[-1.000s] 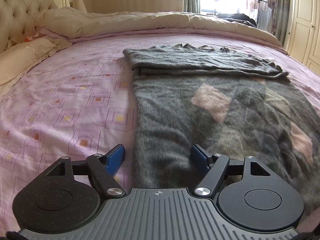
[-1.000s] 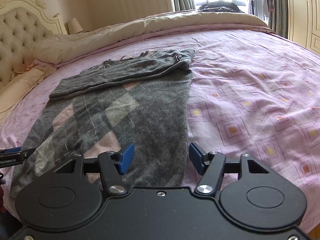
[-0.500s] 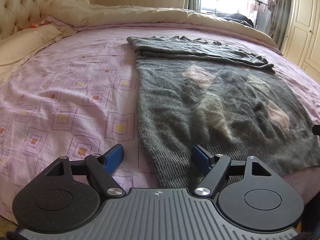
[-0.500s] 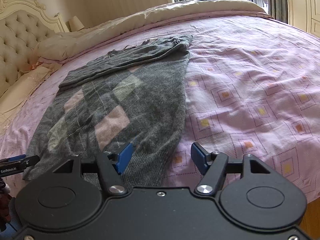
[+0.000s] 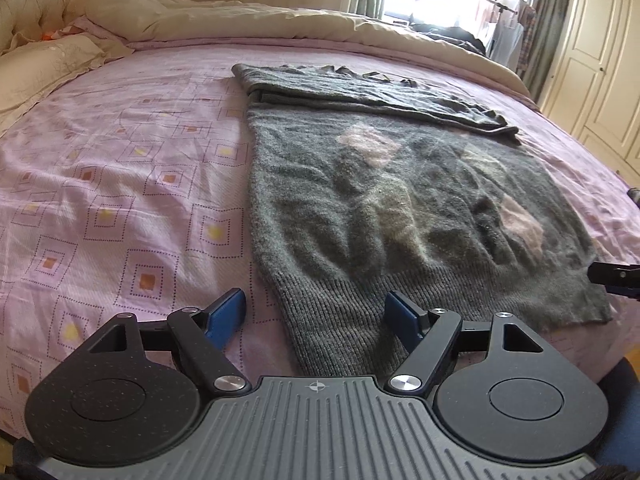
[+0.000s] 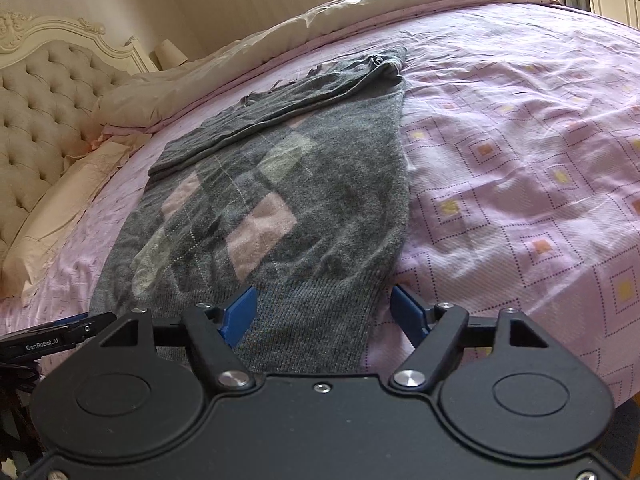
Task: Fold small clothes
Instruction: 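Move both grippers open to the ribbed hem of the sweater, then grasp the ribbed hem with both grippers and lift it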
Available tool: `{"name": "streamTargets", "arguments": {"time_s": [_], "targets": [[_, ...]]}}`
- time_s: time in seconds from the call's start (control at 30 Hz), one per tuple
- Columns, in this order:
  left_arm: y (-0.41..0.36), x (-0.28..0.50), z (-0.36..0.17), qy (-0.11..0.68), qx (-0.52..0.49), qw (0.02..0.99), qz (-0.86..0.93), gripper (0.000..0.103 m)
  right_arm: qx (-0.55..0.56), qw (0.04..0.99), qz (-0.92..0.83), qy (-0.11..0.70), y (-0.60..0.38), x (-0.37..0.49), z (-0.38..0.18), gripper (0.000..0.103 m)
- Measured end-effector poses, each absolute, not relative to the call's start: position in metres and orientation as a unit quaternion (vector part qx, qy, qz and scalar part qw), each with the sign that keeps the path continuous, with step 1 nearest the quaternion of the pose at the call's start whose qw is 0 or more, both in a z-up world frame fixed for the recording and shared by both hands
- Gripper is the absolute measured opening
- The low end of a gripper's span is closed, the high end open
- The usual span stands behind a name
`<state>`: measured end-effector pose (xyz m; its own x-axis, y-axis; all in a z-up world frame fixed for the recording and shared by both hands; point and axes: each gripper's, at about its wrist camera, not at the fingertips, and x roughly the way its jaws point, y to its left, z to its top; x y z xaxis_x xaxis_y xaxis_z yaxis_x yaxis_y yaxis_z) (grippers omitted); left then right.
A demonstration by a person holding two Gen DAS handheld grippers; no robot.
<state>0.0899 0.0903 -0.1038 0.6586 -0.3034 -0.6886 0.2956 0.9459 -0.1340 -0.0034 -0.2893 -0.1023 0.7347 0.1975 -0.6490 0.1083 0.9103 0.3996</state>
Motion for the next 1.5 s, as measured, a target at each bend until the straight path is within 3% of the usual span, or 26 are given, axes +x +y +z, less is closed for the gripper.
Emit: {"name": "streamTargets", "arguments": {"time_s": [0.33,0.4,0.47,0.57,0.7,0.77,0.93,1.13,1.5], "targets": [[0.072,0.096,-0.106,0.37,0.01,0.908,-0.195,0.074,0.242,0.904,0.047,0.349,-0.293,0.0,-0.106,0.078],[0.075,0.094,-0.105,0.372,0.005,0.906,-0.201,0.07,0.238,0.903,0.054,0.354,-0.291,-0.003,-0.105,0.077],[0.078,0.089,-0.104,0.373,0.0,0.905,-0.204,0.059,0.235,0.902,0.058,0.357,-0.289,-0.006,-0.105,0.072],[0.084,0.086,-0.104,0.372,-0.012,0.906,-0.2,0.048,0.233,0.901,0.057,0.362,-0.286,-0.007,-0.106,0.054],[0.094,0.089,-0.103,0.377,-0.042,0.906,-0.188,0.032,0.229,0.897,0.051,0.375,-0.285,-0.006,-0.109,0.013],[0.101,0.09,-0.104,0.381,-0.066,0.903,-0.19,0.006,0.237,0.895,0.06,0.372,-0.285,-0.007,-0.107,0.013],[0.107,0.087,-0.092,0.365,-0.091,0.907,-0.188,0.005,0.278,0.899,0.072,0.332,-0.297,-0.007,-0.082,0.012],[0.11,0.1,-0.04,0.304,-0.125,0.922,-0.204,0.005,0.32,0.908,0.087,0.255,-0.324,0.015,-0.034,0.012],[0.086,0.207,0.042,0.191,-0.125,0.947,-0.225,0.004,0.283,0.939,0.095,0.171,-0.349,0.142,0.028,0.012]]}}
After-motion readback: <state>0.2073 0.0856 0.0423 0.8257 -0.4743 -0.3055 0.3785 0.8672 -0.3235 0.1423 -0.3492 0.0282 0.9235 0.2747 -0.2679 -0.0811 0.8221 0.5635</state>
